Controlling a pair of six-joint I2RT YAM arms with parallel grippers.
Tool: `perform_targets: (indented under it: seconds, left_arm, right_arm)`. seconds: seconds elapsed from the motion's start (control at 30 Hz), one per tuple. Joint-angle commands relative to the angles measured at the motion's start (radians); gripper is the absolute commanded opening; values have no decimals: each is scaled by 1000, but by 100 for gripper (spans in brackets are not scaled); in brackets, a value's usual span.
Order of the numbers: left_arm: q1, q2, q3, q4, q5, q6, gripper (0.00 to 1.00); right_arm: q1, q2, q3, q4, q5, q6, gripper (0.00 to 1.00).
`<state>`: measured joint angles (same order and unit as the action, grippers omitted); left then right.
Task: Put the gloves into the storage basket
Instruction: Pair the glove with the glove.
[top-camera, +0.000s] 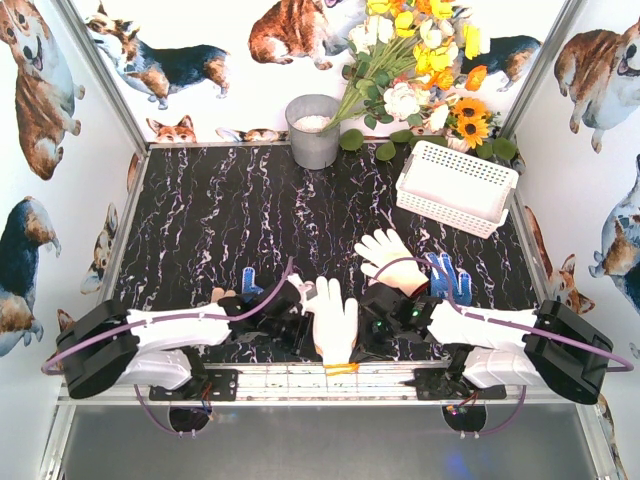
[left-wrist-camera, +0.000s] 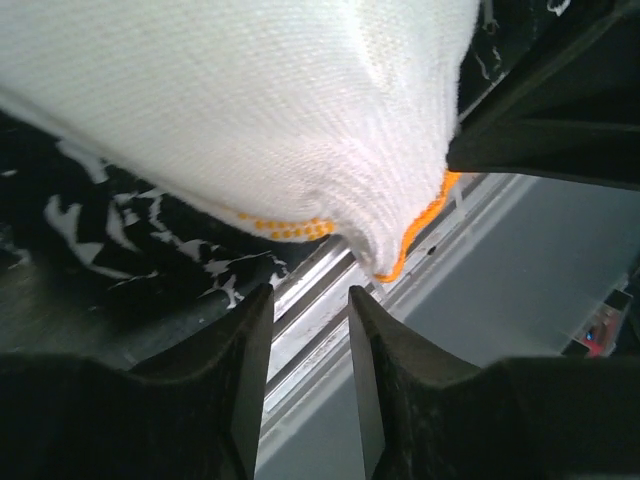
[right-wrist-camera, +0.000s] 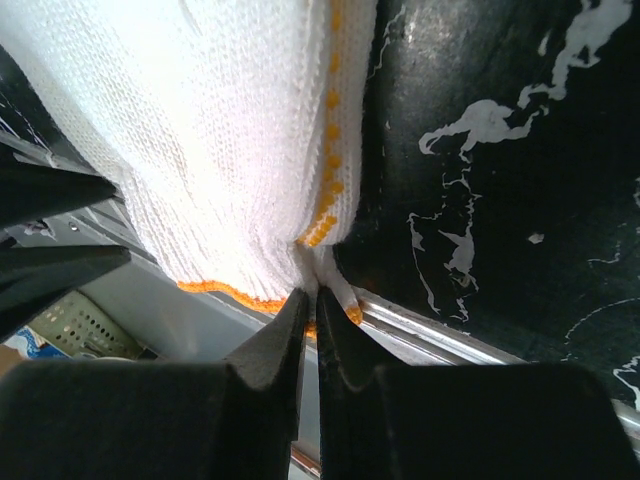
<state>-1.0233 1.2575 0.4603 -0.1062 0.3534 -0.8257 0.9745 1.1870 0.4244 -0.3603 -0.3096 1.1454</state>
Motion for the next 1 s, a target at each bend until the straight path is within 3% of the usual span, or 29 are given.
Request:
perform_targets:
  seconds: [0.0, 0.17, 0.43, 0.57, 0.97]
  left_arm:
    - [8, -77, 28, -99, -141, 59, 32]
    - [19, -113, -18, -38, -163, 8, 28]
    - [26, -16, -6, 15, -149, -12, 21]
    - [26, -2, -9, 69, -138, -20, 22]
    - [29, 68, -11, 65, -158, -28, 16]
  right_arm:
    - [7, 2, 31, -32, 33, -22, 1]
    - [7, 3, 30, -31, 37, -17, 1]
    - [7, 13, 34, -25, 33, -16, 1]
    - [7, 14, 31, -23, 35, -15, 1]
    - [7, 32, 31, -3, 26, -18, 1]
